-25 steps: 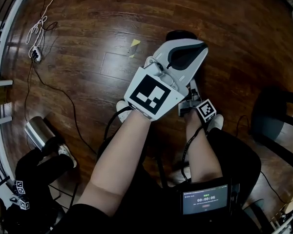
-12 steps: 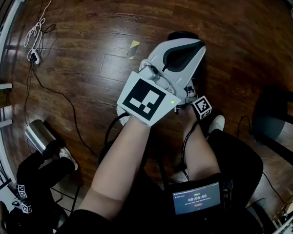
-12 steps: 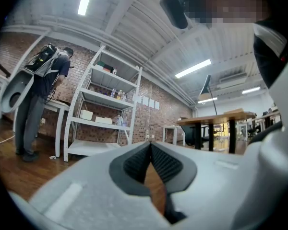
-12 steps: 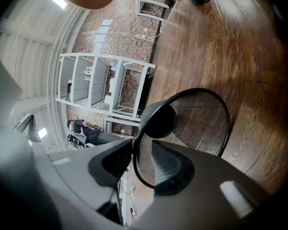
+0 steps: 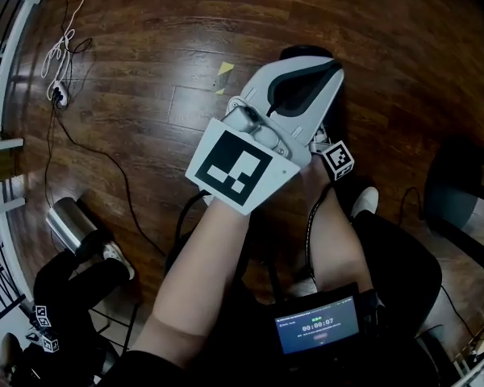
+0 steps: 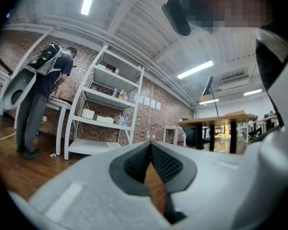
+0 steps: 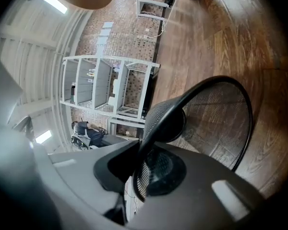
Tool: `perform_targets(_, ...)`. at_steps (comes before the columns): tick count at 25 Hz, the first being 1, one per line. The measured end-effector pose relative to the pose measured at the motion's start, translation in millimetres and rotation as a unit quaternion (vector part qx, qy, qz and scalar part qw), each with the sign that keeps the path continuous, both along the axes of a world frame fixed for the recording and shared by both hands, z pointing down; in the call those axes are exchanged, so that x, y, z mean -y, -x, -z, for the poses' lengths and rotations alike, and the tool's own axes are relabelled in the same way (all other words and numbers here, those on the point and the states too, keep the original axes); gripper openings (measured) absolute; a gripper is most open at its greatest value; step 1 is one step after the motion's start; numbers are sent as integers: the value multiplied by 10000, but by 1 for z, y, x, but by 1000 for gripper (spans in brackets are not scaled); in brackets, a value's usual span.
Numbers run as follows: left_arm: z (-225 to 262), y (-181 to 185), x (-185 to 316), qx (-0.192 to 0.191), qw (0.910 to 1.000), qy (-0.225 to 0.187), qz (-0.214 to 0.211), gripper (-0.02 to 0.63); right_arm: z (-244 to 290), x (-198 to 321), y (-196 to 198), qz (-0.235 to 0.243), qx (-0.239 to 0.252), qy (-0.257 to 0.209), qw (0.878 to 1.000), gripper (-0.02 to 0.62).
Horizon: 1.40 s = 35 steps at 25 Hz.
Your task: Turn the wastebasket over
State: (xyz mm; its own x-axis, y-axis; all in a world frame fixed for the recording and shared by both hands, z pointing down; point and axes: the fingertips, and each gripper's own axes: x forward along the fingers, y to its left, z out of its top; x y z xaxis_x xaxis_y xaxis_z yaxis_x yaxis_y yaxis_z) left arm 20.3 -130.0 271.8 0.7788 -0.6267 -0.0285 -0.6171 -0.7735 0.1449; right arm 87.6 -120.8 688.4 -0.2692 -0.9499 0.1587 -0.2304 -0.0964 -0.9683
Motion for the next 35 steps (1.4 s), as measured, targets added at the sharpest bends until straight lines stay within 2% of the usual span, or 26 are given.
perform_targets(4, 0, 0, 0, 33, 10000, -12, 7, 3, 4, 4, 2, 24, 58, 15, 10000, 17)
perform_targets(11, -1, 2, 2, 10, 9999, 26, 105, 3, 17, 7, -5, 428, -275, 127, 9986, 12)
perform_targets(14, 3, 4, 4, -45, 9999, -10, 152, 3, 32, 11, -11, 726, -662, 83, 9951, 11)
perform_targets(17, 9, 11, 8, -148, 9996, -22, 231, 3, 52, 20, -11, 1403, -1490, 29, 9788, 11)
perform_targets(18, 8, 12, 9, -151, 9996, -5, 247, 3, 58, 23, -11, 1680, -1832, 26, 9686, 9)
perform_targets(20, 9, 14, 8, -152, 9995, -6, 276, 3, 67, 28, -15, 2240, -2559, 43, 9404, 9)
perform_targets(22, 10, 14, 6, -150, 9994, -36, 297, 3, 71, 30, -19, 2801, -3285, 114, 9019, 9)
perform_targets(23, 11, 15, 6, -145, 9994, -53, 308, 3, 70, 31, -20, 3086, -3648, 167, 8783, 9)
perform_targets(25, 12, 19, 6, -147, 9992, -78, 350, 3, 67, 31, -20, 3657, -4341, 291, 8228, 9)
perform_targets(26, 13, 21, 6, -163, 9991, -90, 378, 3, 64, 30, -19, 3950, -4662, 348, 7909, 9)
perform_targets(28, 16, 24, 7, -214, 9988, -126, 417, 3, 57, 27, -14, 4534, -5271, 419, 7176, 11)
perform_targets(30, 17, 25, 7, -242, 9987, -147, 427, 3, 48, 23, -6, 5084, -5810, 407, 6343, 12)
perform_targets(35, 15, 25, 8, -213, 9988, -140, 413, 3, 44, 7, 40, 6147, -6608, -120, 4306, 17)
